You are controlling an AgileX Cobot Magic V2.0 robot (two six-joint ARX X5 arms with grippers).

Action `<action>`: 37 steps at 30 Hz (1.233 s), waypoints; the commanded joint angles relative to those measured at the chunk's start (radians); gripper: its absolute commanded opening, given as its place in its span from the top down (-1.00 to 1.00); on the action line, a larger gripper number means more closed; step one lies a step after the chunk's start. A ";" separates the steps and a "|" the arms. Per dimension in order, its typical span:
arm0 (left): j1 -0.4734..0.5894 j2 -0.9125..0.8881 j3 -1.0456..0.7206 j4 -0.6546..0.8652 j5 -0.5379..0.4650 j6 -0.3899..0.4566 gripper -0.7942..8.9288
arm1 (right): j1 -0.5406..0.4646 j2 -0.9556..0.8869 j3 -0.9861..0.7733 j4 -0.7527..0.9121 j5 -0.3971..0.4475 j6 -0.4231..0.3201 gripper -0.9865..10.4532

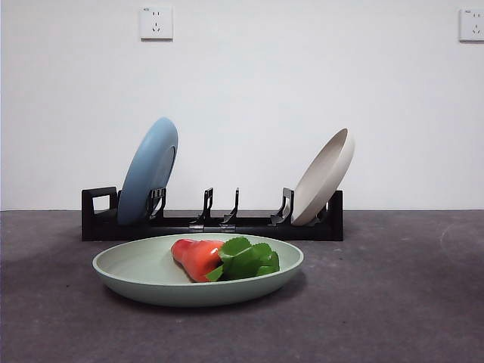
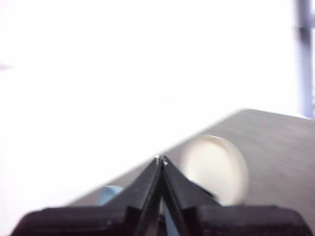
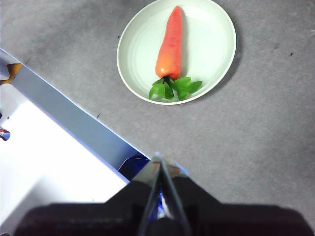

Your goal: Take the green plate from the plate rack,put the plate on the table,take the carrot from the table,put the carrot in the plate

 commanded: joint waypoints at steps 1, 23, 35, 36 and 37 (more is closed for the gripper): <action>0.069 -0.100 -0.208 0.153 -0.001 0.012 0.84 | 0.001 -0.002 0.000 0.004 0.003 -0.004 0.82; 0.249 -0.559 -0.921 0.209 -0.115 -0.087 0.84 | 0.001 -0.004 0.000 0.004 0.003 -0.005 0.82; 0.269 -0.661 -0.921 -0.001 -0.097 -0.091 0.84 | 0.001 -0.004 0.000 0.003 0.002 -0.004 0.82; 0.269 -0.661 -0.921 -0.001 -0.098 -0.091 0.84 | 0.001 -0.004 0.000 0.003 0.003 -0.005 0.82; 0.270 -0.661 -0.921 -0.001 -0.100 -0.091 0.84 | 0.001 -0.004 0.000 0.003 0.003 -0.004 0.82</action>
